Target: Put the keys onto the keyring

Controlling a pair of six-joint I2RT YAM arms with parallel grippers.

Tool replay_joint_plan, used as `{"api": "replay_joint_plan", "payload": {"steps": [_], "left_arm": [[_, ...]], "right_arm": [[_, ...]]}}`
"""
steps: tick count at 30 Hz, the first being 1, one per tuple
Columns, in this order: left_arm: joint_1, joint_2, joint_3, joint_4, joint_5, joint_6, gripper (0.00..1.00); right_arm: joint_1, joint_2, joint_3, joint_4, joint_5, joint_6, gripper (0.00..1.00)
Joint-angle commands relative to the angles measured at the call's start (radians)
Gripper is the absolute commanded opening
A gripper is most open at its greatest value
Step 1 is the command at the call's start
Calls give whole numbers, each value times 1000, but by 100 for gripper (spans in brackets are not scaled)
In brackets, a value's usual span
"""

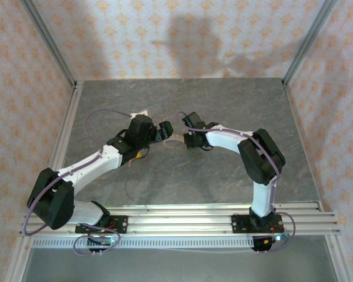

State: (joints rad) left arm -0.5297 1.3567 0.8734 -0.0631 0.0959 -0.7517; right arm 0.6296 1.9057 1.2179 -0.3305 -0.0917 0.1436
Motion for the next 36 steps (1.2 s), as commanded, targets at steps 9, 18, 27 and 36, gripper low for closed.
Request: {"api": "replay_joint_plan", "payload": {"steps": [9,18,27,36], "left_arm": [[6,2,-10,12,-2,-5,98],[5,2,-11,13,-2,-6,98],[5,2,-8,12,-2,-6,98],[27,-35,19,-27,-15,22,98]], "right_arm": [[1,-13,-15,-28,52,-8,22],[1,-17,-38,-18,51,-2,21],[1,-28,-24,-28,65,-10,3],[-20,-189,67,-98,-66,-30,0]]}}
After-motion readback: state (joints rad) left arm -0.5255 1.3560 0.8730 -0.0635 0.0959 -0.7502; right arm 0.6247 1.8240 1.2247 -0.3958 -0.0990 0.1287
